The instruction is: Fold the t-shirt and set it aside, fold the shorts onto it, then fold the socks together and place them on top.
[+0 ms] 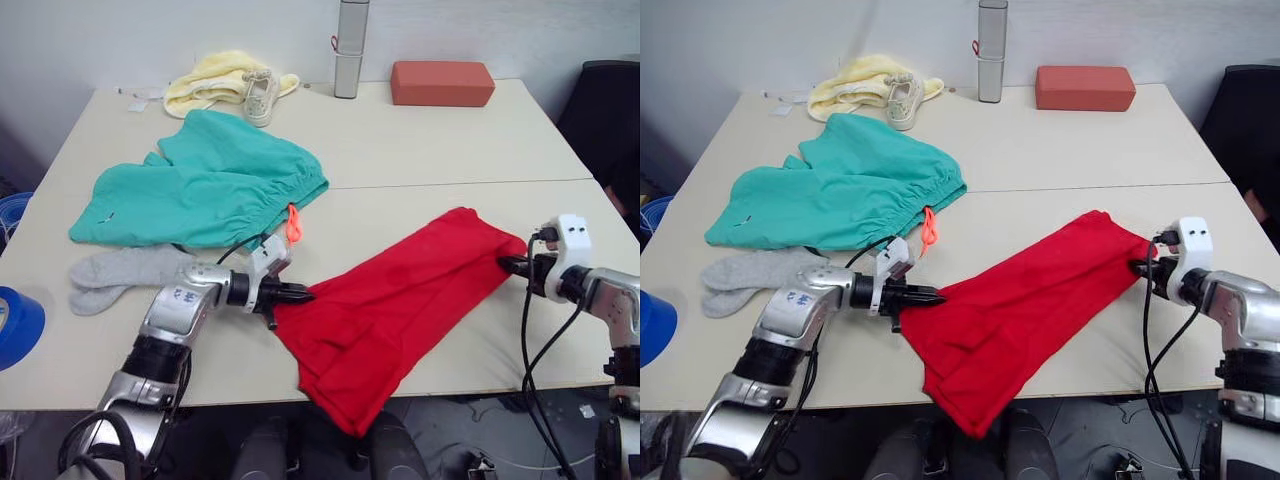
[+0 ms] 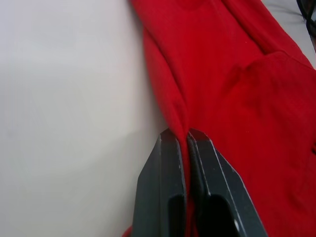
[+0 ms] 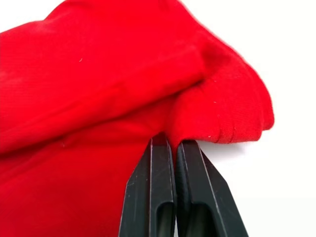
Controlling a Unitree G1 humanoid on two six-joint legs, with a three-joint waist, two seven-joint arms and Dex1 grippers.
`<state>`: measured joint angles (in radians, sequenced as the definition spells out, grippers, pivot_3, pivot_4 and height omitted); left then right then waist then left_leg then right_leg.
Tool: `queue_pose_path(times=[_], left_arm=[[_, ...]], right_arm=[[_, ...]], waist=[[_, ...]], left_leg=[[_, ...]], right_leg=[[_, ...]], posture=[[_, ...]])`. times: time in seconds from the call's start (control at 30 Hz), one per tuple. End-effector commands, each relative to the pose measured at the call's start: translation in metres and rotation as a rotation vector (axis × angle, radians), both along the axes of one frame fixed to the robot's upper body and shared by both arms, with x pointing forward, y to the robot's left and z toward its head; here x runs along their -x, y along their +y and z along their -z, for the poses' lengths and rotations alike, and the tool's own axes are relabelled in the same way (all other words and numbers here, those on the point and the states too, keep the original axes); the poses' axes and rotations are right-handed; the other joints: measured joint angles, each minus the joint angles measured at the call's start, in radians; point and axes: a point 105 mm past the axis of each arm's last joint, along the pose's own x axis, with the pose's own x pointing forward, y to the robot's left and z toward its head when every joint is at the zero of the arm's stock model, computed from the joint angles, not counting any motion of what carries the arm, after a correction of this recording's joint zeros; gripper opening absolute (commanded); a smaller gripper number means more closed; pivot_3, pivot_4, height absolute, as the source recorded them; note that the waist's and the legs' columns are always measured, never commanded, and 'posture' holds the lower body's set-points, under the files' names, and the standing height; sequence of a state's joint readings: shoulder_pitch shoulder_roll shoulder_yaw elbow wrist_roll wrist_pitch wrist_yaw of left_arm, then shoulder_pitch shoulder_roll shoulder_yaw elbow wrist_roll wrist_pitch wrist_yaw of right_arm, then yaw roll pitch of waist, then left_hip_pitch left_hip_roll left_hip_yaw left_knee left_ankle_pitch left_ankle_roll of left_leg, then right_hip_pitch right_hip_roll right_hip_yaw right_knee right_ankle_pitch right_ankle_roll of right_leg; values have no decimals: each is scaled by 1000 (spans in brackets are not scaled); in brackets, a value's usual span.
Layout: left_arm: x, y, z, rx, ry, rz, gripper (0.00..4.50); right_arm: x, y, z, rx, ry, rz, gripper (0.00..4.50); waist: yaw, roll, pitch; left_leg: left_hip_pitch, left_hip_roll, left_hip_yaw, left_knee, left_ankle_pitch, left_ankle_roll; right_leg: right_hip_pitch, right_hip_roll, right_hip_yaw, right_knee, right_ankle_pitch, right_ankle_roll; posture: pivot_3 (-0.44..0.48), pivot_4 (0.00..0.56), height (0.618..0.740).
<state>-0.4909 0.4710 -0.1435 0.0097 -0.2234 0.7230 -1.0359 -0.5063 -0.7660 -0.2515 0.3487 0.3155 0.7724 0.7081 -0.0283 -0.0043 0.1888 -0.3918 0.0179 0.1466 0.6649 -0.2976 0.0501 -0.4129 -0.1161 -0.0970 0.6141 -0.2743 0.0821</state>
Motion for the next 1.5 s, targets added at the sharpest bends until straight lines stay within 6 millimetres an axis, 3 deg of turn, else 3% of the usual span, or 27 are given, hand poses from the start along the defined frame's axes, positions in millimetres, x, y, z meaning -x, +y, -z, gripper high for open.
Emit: queue_pose_path(times=[0.03,0.43,0.7,0.77,0.8,0.93,1.07,1.17,1.3,1.37,1.43,1.5], left_arm=[[9,4,-10,26,-27,-55,70],[30,18,-4,89,-32,-318,70],[53,7,-1,153,12,-359,70],[53,9,-1,151,20,-376,0],[52,11,-2,144,6,-391,556],[51,16,-11,145,-33,-354,1761],[53,26,-26,148,-96,-222,3044],[47,41,-33,113,-112,-163,3083],[28,50,-46,123,-86,-135,3083],[20,45,-52,122,-83,-110,3439],[3,26,-62,136,-105,-63,3917],[-5,15,-66,140,-107,-35,4481]], right_arm=[[-16,5,-18,55,-87,-52,0],[-52,44,-26,112,-218,-207,0],[-61,45,-26,59,-221,-206,0],[-59,47,-27,27,-211,-223,434],[-56,47,-26,27,-193,-243,621],[-49,36,-39,51,-226,-243,2037],[-19,24,-46,6,-127,-289,3444],[12,27,-47,-62,-21,-334,4440],[52,38,-51,-124,108,-383,4482],[70,46,-49,-152,177,-391,4500],[99,64,-41,-183,285,-443,4500],[114,73,-38,-195,331,-459,4500]], waist=[[0,0,0],[0,0,0],[3,0,0],[2,0,0],[1,0,0],[1,0,0],[9,1,0],[13,1,0],[18,3,1],[23,3,1],[29,3,2],[36,2,2]], left_leg=[[0,0,0,0,0,0],[0,0,0,-1,0,-1],[0,0,0,-1,0,-1],[0,0,0,-1,0,-1],[0,0,0,-1,0,-1],[0,0,0,-1,0,-1],[-1,0,-1,-1,0,-1],[-1,0,-2,-1,-4,-7],[-1,1,-3,-1,-4,-7],[-1,1,-3,-1,-5,-7],[-1,1,-4,-1,-5,-6],[-3,1,-7,-1,-4,-6]], right_leg=[[0,0,0,0,0,0],[0,0,0,-1,0,0],[0,0,0,-1,0,0],[1,0,1,-1,0,0],[0,0,1,-1,0,0],[0,0,0,-1,0,-1],[0,-1,-1,-2,0,-1],[0,-2,-1,-3,-1,-2],[0,-2,-2,-2,-1,-3],[0,-2,-2,-1,-1,-3],[0,-2,-2,-1,-1,-3],[0,-3,-5,-2,-1,-3]], posture=[[0,150,740],[0,150,740],[0,150,740],[0,150,740],[0,150,740],[0,150,740],[0,150,740],[0,150,740],[0,150,740],[0,150,740],[0,150,740],[0,150,740]])
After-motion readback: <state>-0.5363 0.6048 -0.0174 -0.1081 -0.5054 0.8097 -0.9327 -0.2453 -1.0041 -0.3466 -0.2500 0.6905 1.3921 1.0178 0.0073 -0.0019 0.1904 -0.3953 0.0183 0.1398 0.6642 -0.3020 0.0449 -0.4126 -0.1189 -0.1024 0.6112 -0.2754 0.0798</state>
